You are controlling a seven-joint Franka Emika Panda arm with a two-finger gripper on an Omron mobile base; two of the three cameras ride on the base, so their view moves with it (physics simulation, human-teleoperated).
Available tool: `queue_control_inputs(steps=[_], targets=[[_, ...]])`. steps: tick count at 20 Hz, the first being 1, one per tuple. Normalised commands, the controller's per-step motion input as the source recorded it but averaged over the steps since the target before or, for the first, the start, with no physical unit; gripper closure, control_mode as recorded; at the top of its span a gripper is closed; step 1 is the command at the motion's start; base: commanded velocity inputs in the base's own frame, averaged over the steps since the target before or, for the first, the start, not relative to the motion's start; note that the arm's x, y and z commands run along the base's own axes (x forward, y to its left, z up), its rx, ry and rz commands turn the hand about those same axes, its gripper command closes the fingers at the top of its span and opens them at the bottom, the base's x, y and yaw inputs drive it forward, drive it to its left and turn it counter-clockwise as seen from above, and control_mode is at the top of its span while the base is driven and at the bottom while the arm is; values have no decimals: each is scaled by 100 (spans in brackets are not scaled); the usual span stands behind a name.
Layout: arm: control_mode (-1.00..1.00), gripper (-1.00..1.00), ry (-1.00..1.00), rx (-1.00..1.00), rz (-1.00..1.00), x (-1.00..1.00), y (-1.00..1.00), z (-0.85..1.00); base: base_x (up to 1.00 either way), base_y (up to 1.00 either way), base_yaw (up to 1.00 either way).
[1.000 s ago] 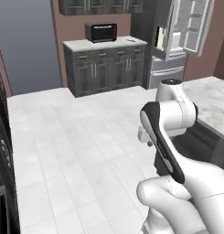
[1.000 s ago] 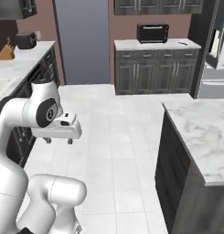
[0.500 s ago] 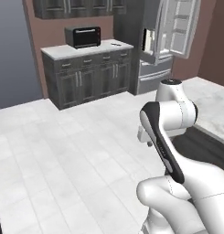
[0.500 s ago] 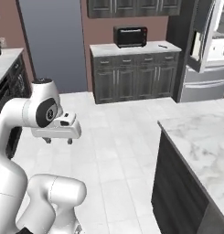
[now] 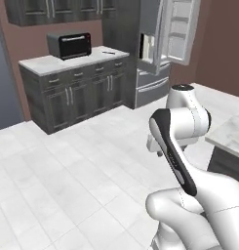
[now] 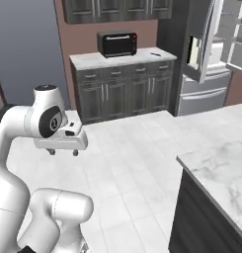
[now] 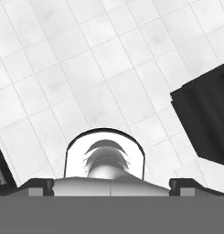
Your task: Retrieve the butter from the fridge and place it on a plate on the dining table. Then retrieve the butter knife by the fridge and place it near the plate.
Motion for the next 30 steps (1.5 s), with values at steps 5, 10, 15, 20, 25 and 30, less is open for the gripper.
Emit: queue_control_inputs(steps=[5, 10, 15, 20, 25, 30], targets=[[100, -100, 0, 0, 0, 0, 0, 0, 100, 70, -32], [100, -100, 0, 0, 0, 0, 0, 0, 100, 67, -31], [100, -100, 0, 0, 0, 0, 0, 0, 100, 65, -30], [100, -100, 0, 0, 0, 0, 0, 0, 100, 49, -23], [100, -100, 0, 0, 0, 0, 0, 0, 100, 19, -4], [100, -100, 0, 0, 0, 0, 0, 0, 100, -9, 1]])
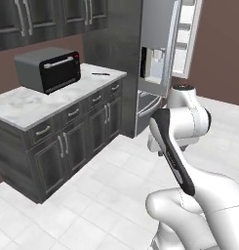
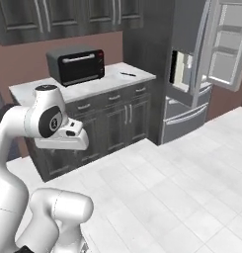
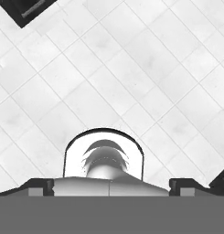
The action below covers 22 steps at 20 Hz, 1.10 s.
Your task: Retrieve the butter from the fridge and place it on a plate on the dining table. Then retrieve the butter knife by the fridge and place it near the plate.
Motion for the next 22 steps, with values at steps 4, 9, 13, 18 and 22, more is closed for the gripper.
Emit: queue_control_inputs(steps=[4, 9, 13, 18, 22], targets=[[100, -100, 0, 0, 0, 0, 0, 0, 100, -24, 8], [100, -100, 0, 0, 0, 0, 0, 0, 100, -26, 7], [100, -100, 0, 0, 0, 0, 0, 0, 100, -9, 9], [100, -100, 0, 0, 0, 0, 0, 0, 100, -15, 25], [100, -100, 0, 0, 0, 0, 0, 0, 83, -6, 19]])
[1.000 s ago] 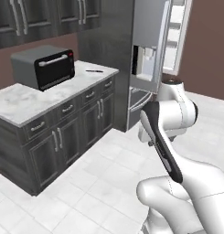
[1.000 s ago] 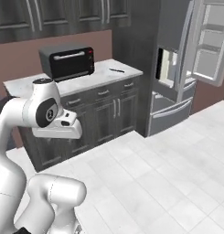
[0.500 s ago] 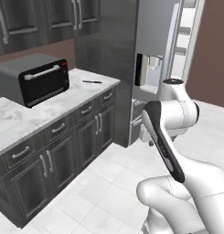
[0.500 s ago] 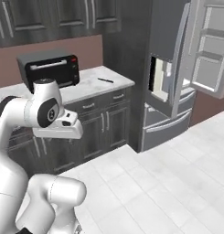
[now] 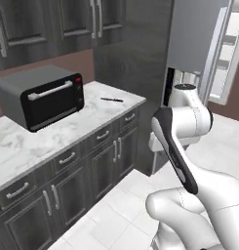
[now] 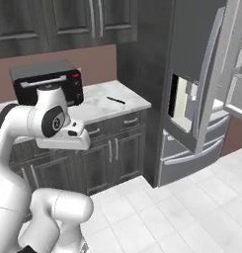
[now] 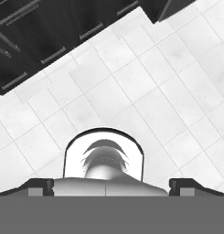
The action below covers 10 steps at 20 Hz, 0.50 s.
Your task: Retrieve the butter from the fridge and place it on a plate on the dining table. Then retrieve the butter knife by the fridge and place it near the plate.
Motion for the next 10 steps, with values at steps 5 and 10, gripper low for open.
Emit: queue_control_inputs(steps=[5, 10], targets=[[100, -100, 0, 0, 0, 0, 0, 0, 79, 0, 17], [100, -100, 0, 0, 0, 0, 0, 0, 92, -3, 25]])
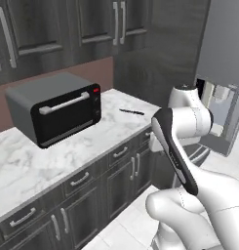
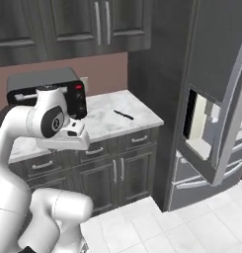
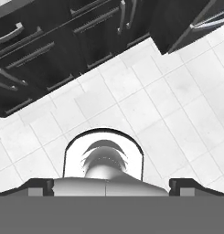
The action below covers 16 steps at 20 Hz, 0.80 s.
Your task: Retrieve the butter from the fridge and place it on a plate on the dining table. Then retrieve the butter knife by the fridge and place it near the plate.
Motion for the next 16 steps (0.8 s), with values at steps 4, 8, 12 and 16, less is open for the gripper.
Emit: queue_control_inputs(steps=[4, 8, 12, 16], targets=[[100, -100, 0, 0, 0, 0, 0, 0, 85, -17, 25], [100, -100, 0, 0, 0, 0, 0, 0, 43, -32, 31], [100, -100, 0, 0, 0, 0, 0, 0, 47, -50, 40], [100, -100, 0, 0, 0, 0, 0, 0, 62, -65, 36]])
